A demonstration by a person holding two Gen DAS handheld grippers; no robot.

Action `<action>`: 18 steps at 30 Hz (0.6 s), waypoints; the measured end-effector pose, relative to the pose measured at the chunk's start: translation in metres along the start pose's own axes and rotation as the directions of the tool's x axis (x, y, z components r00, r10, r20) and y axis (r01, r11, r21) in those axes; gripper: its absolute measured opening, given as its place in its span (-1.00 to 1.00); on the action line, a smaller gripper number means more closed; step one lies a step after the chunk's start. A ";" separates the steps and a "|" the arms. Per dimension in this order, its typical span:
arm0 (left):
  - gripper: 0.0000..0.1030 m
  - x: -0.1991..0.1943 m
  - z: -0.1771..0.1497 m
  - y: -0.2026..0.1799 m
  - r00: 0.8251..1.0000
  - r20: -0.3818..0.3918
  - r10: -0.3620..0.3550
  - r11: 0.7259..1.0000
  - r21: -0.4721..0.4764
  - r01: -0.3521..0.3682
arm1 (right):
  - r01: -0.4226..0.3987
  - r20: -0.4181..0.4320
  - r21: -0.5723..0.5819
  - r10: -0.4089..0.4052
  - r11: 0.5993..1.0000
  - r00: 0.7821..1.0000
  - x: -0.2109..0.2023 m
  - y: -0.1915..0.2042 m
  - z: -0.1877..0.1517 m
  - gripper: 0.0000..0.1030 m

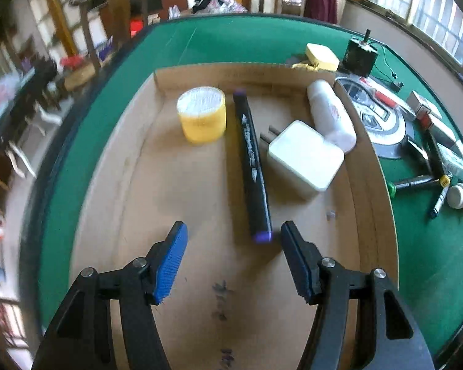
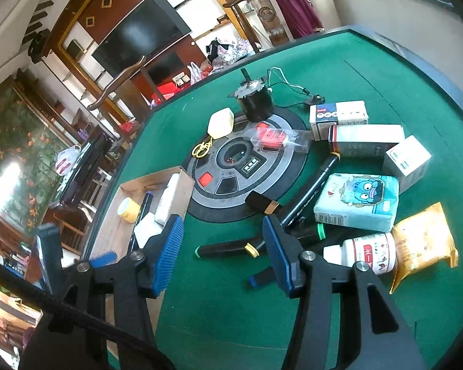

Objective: Organize objects
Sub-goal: 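Open both tools and withdraw them from the tray, then reach to a black marker and grasp it with the left tool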

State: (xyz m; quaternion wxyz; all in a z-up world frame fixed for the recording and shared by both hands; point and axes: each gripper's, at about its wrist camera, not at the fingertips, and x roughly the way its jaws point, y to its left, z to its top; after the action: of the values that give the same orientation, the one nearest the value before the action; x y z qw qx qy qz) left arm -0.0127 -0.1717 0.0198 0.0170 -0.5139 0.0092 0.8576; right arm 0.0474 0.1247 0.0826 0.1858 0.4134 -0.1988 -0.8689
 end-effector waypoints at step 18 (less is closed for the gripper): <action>0.16 0.010 0.028 -0.053 0.957 0.029 0.289 0.941 0.177 -0.289 | -0.013 0.010 0.098 0.012 0.995 1.000 -0.011 -0.040 -0.008 0.03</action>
State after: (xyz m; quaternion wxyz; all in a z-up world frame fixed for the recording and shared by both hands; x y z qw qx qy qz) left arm -0.0402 -0.1176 0.0239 -0.0628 -0.5025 0.1619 0.8470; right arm 0.0541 0.1625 0.0649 0.1698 0.4166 -0.2447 -0.8589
